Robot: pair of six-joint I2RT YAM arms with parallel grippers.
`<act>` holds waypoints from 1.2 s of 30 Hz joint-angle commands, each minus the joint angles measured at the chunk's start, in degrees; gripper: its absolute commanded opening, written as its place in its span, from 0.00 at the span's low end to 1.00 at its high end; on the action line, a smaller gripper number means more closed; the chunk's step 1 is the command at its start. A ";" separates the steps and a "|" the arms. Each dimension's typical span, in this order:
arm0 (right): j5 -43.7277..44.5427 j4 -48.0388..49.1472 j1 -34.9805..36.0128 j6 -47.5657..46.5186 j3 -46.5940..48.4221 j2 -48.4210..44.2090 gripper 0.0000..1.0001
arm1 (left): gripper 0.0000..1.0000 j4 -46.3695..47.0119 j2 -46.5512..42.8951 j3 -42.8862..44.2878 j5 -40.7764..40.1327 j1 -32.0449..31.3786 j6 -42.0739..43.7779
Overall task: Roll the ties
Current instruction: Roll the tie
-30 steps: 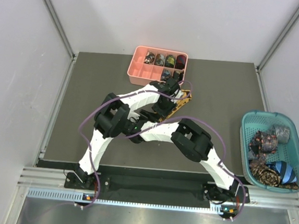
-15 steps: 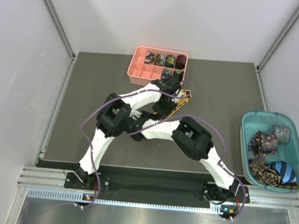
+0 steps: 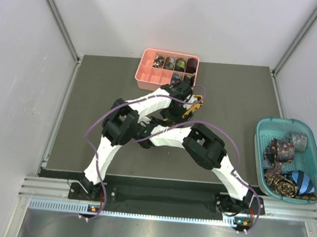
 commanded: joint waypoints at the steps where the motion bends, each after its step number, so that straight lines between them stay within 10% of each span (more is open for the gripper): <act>1: -7.61 -5.37 0.67 4.34 0.37 -0.84 0.04 | 0.92 -0.25 -4.07 0.67 2.94 -0.18 -2.03; 9: -11.56 -5.72 3.48 8.46 -2.43 -4.44 0.03 | 0.99 5.11 -10.84 -0.19 0.22 1.66 -5.72; 36: -52.86 13.88 1.74 -4.98 -21.16 -24.31 0.01 | 0.99 48.70 -55.06 -59.51 0.57 30.75 -37.01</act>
